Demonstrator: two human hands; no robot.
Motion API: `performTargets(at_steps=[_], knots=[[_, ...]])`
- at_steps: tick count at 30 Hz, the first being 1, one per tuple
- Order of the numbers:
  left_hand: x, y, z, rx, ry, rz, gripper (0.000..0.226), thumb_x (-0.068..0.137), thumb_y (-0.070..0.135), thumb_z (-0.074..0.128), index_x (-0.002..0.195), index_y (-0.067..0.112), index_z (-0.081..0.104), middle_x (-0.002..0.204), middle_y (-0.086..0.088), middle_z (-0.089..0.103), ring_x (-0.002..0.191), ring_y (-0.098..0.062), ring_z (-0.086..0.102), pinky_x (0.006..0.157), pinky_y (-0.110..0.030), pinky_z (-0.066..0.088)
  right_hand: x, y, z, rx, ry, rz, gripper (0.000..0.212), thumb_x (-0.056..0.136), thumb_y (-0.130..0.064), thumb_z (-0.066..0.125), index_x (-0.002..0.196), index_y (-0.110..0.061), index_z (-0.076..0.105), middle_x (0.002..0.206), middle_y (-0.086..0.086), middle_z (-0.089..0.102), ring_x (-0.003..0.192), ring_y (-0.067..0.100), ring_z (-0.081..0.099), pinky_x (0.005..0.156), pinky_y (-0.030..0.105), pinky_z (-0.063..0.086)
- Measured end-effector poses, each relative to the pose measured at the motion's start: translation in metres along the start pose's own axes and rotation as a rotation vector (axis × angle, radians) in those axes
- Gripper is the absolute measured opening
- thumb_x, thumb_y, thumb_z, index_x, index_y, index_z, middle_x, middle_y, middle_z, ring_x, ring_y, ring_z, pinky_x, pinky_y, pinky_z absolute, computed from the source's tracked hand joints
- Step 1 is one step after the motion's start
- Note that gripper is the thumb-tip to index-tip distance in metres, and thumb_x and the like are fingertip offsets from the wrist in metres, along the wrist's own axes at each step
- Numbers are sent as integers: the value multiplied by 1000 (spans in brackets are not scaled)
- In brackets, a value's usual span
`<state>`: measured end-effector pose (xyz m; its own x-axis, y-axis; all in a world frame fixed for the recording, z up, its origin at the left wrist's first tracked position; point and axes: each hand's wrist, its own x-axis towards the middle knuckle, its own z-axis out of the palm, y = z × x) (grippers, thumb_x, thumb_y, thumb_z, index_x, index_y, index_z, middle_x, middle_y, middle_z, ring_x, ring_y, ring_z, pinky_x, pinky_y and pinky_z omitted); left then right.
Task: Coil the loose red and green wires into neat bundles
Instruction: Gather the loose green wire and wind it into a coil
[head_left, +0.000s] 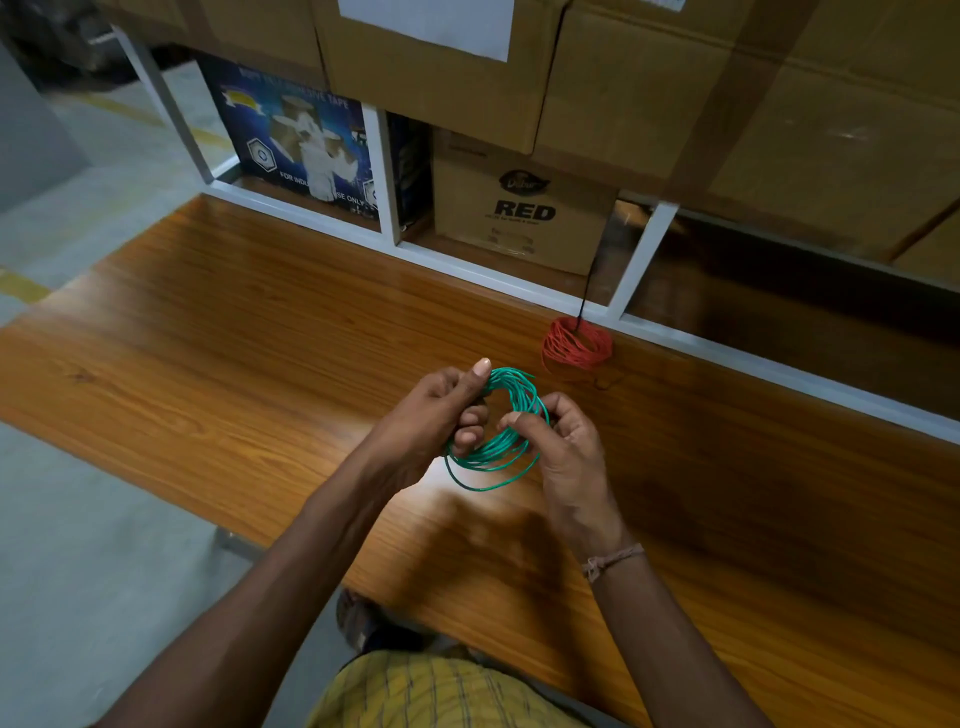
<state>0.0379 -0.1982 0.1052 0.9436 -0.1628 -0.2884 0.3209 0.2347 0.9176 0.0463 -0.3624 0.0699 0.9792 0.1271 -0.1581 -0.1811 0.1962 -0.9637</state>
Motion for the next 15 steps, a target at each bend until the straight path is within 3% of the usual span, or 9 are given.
performTargets(at_steps=[3, 8, 12, 15], knots=[[1, 3, -3, -48, 31, 12, 38, 112, 36, 50, 78, 21, 44, 63, 3, 33, 44, -4, 36, 41, -16, 30, 5, -4, 0, -14, -2, 15, 24, 73, -19, 79, 89, -11, 64, 85, 19, 60, 80, 27, 49, 67, 34, 40], [-4, 13, -12, -130, 64, 52, 28, 111, 23, 53, 86, 18, 44, 62, 3, 38, 43, -5, 36, 41, -18, 30, 7, -14, -4, -106, -62, -24, 18, 73, -20, 80, 85, -15, 68, 86, 18, 63, 80, 27, 50, 73, 43, 40], [-1, 9, -15, -199, 47, 25, 21, 111, 18, 53, 90, 17, 49, 68, 0, 47, 49, -6, 40, 44, -18, 29, 10, -10, -5, -91, -4, 8, 20, 79, -9, 81, 93, -6, 67, 87, 18, 62, 80, 25, 50, 68, 38, 43], [5, -4, -14, -198, 120, 27, 20, 111, 16, 54, 91, 16, 52, 70, -1, 53, 49, -5, 40, 43, -15, 30, 11, 1, -5, -89, 22, 63, 16, 86, -1, 79, 95, -6, 67, 86, 17, 62, 83, 26, 52, 71, 36, 43]])
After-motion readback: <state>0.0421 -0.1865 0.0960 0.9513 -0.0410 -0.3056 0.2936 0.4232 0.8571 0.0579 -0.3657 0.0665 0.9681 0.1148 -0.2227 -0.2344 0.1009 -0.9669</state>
